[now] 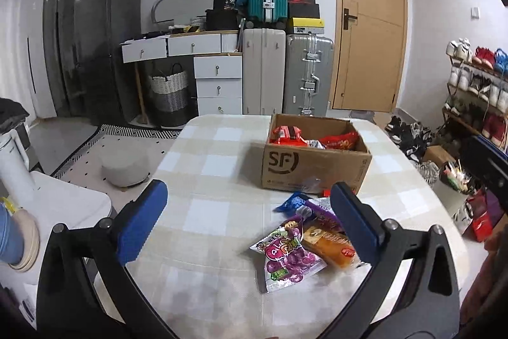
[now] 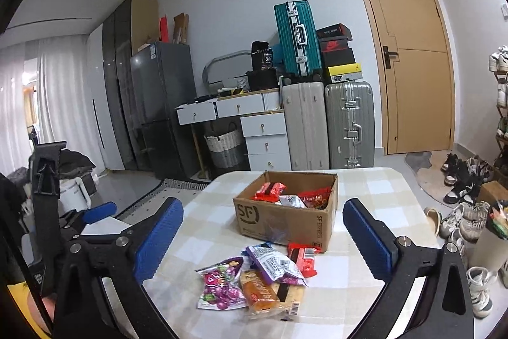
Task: Organize snacks
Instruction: 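Withdraw both open tools from the box toward the remaining snacks, then lower the left tool onto the purple candy bag and close on it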
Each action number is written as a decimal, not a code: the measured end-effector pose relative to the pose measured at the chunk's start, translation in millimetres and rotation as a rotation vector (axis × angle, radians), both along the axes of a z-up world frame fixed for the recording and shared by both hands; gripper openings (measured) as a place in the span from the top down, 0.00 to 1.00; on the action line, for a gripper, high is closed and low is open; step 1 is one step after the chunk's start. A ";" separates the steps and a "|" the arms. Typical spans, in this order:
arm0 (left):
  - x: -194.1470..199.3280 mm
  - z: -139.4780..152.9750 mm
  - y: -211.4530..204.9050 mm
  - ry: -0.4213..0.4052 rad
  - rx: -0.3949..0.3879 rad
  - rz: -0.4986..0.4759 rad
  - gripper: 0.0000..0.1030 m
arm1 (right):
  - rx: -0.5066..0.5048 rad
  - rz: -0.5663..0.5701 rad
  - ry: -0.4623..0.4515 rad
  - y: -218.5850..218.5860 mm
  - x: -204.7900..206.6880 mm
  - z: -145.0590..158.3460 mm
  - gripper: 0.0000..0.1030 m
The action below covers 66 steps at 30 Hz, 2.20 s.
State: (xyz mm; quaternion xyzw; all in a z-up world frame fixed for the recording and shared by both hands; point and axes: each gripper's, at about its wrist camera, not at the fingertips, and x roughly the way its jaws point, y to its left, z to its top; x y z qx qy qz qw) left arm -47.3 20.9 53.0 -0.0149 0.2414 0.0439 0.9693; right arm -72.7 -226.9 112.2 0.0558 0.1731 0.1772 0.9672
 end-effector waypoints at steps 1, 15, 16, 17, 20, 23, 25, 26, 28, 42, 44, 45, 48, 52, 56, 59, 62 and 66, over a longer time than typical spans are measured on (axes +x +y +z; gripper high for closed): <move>6.3 -6.7 -1.3 0.009 0.003 -0.002 0.01 | -0.004 0.004 0.007 2.2 4.2 -5.9 0.01; 66.7 -79.4 -2.4 0.192 -0.009 -0.047 0.01 | -0.067 0.040 0.221 2.7 61.0 -86.7 0.01; 67.8 -80.7 -1.6 0.196 -0.006 -0.043 0.01 | -0.074 0.037 0.215 2.8 59.9 -87.0 0.01; 69.6 -82.1 0.1 0.202 -0.009 -0.038 0.01 | -0.080 0.033 0.209 2.1 59.7 -86.8 0.01; 75.0 -86.4 7.4 0.225 -0.041 -0.024 0.01 | -0.066 0.021 0.209 -0.1 59.0 -86.9 0.01; 76.3 -90.2 11.7 0.240 -0.043 -0.011 0.01 | -0.069 0.020 0.224 1.3 59.6 -88.8 0.01; 75.1 -92.1 12.8 0.250 -0.035 -0.005 0.01 | -0.085 0.022 0.231 2.6 60.6 -91.4 0.01; 78.3 -95.5 13.5 0.257 -0.028 0.004 0.01 | -0.092 0.020 0.231 2.7 58.7 -90.8 0.01; 82.0 -101.3 15.8 0.280 -0.020 0.016 0.01 | -0.105 0.012 0.234 2.2 59.3 -92.8 0.01; 122.0 -153.0 4.6 0.485 -0.073 -0.056 0.01 | -0.024 -0.006 0.319 -15.7 71.6 -100.4 0.01; 124.9 -156.6 2.7 0.489 -0.080 -0.054 0.01 | -0.023 -0.008 0.319 -16.4 71.0 -99.9 0.01; 125.2 -156.9 2.4 0.489 -0.087 -0.054 0.01 | -0.024 -0.007 0.318 -16.1 70.6 -99.5 0.01; 128.8 -158.1 5.0 0.466 -0.125 -0.058 0.06 | -0.032 -0.005 0.317 -14.7 70.3 -99.5 0.01; 131.3 -159.5 10.0 0.464 -0.202 -0.101 0.29 | -0.040 -0.001 0.329 -12.4 70.6 -101.0 0.01; 129.3 -161.1 12.5 0.475 -0.245 -0.130 0.38 | -0.040 0.001 0.335 -12.2 71.2 -101.9 0.01; 128.2 -162.1 15.4 0.482 -0.259 -0.141 0.44 | -0.039 0.002 0.343 -11.8 71.4 -103.0 0.01; 126.5 -163.2 19.4 0.490 -0.266 -0.147 0.50 | -0.040 -0.001 0.344 -11.8 70.6 -103.3 0.01; 124.2 -163.7 26.1 0.500 -0.281 -0.150 0.57 | -0.040 -0.005 0.353 -10.4 72.2 -104.9 0.01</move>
